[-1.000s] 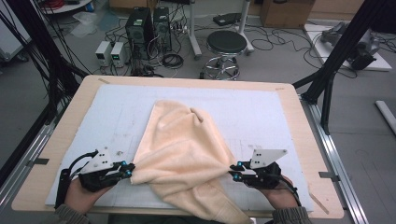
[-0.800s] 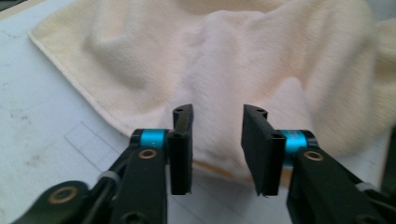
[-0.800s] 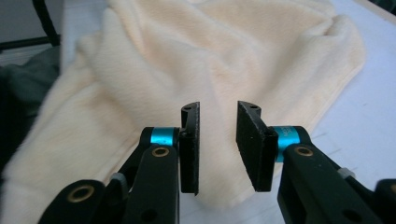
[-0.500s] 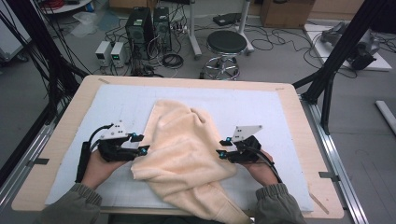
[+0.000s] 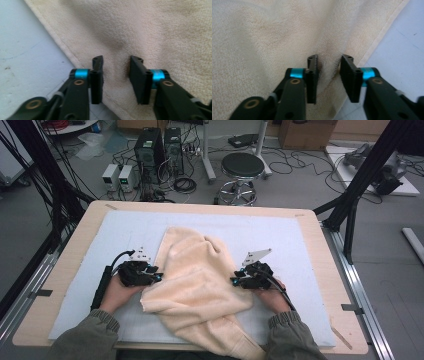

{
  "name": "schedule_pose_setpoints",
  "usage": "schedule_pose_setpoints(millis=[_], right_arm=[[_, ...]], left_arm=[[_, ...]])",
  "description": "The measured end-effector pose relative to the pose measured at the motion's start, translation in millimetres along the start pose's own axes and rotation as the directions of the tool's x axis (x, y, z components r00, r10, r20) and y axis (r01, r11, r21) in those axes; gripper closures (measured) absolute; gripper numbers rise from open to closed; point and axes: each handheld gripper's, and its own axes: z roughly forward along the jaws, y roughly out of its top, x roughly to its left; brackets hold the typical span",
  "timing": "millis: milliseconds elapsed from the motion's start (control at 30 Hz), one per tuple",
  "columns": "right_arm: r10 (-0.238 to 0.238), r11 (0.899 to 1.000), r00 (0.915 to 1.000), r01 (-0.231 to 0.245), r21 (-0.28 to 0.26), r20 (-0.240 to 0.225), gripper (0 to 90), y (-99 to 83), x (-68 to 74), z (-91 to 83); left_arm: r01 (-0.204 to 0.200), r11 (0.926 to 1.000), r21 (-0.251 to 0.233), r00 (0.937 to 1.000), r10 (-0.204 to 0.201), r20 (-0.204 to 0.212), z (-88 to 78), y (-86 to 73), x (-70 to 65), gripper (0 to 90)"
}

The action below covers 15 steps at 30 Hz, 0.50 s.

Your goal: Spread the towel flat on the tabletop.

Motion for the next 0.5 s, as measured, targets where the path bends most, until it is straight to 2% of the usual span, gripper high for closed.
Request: schedule_pose_setpoints(millis=[100,267,500], right_arm=[[0.011,1.000,0.9999,-0.011,0.004,-0.012,82.0,0.2,-0.6,-1.5],[-0.011,1.000,0.9999,0.011,0.007,-0.013,84.7,1.7,2.9,-9.0],[-0.053,0.998,0.9986,0.053,-0.029,-0.002,84.7,2.0,25.9,-37.7]], left_arm=[[0.000,1.0000,0.004,1.0000,0.000,-0.004,-1.0,0.0,-0.6,79.1],[-0.012,0.9997,0.023,0.9998,0.013,-0.016,-6.6,1.3,-3.8,84.2],[-0.051,0.9975,-0.049,0.9985,0.050,-0.024,-39.1,-2.1,-20.0,84.8]])
